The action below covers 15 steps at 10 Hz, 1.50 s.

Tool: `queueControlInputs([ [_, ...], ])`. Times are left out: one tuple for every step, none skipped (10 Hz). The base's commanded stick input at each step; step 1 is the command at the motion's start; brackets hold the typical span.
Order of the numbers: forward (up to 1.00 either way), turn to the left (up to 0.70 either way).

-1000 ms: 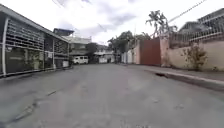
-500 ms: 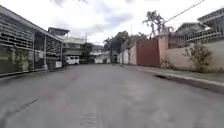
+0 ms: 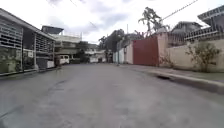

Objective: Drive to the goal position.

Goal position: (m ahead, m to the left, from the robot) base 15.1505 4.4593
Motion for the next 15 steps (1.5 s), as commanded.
queueControlInputs([
  [1.0, 0.21],
  [1.0, 0.23],
  [1.0, 0.22],
  [1.0, 0.1],
  [1.0, -0.16],
  [1.0, -0.17],
  [1.0, -0.17],
  [1.0, -0.07],
  [1.0, 0.1],
  [1.0, 0.23],
  [1.0, 0.23],
  [1.0, 0.23],
  [1.0, 0.2],
  [1.0, -0.17],
  [1.0, -0.17],
])
